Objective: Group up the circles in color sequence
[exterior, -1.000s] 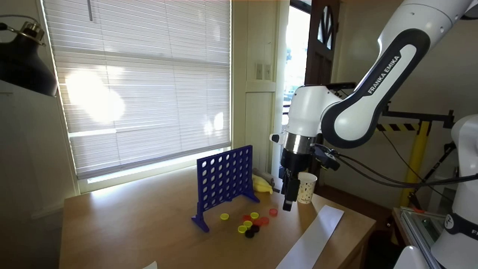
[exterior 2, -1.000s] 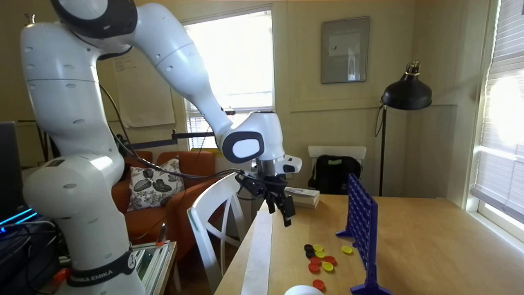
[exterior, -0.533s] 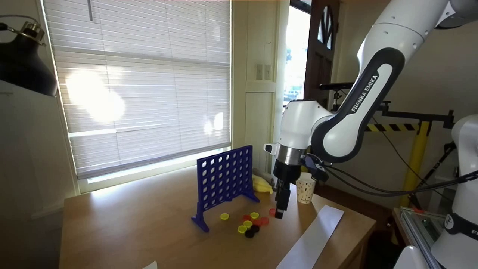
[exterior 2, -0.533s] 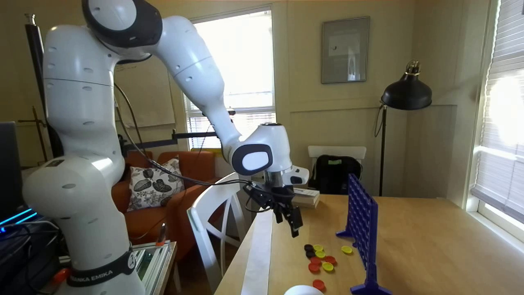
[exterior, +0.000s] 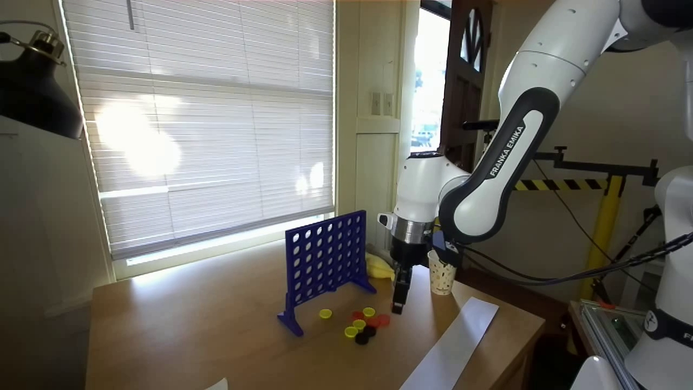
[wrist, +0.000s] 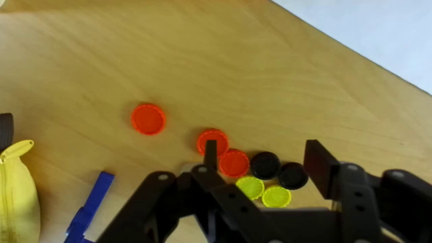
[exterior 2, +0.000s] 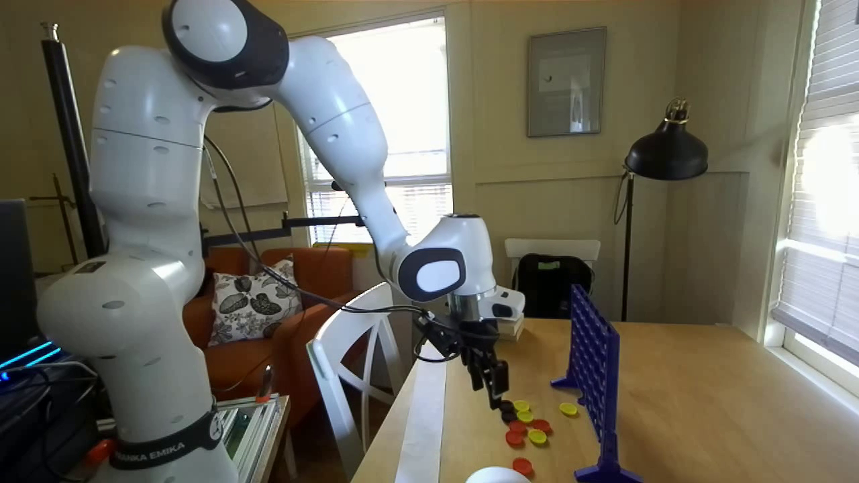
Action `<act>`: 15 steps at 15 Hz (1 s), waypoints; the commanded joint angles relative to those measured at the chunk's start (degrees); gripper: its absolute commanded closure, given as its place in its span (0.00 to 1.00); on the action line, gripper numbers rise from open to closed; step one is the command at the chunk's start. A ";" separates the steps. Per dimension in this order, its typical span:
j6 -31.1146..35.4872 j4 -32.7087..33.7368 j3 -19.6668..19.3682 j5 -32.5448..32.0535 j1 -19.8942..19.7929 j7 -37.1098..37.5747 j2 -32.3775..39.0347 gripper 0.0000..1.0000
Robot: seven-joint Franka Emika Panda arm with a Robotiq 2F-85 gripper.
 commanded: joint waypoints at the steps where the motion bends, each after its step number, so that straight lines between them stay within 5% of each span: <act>1: 2.06 1.08 -2.42 -4.05 0.48 3.53 3.12 0.62; 6: 10.64 0.57 -4.59 -5.75 1.32 2.45 6.84 0.98; 15: 20.61 0.98 -7.03 -3.67 2.63 -0.92 11.48 1.00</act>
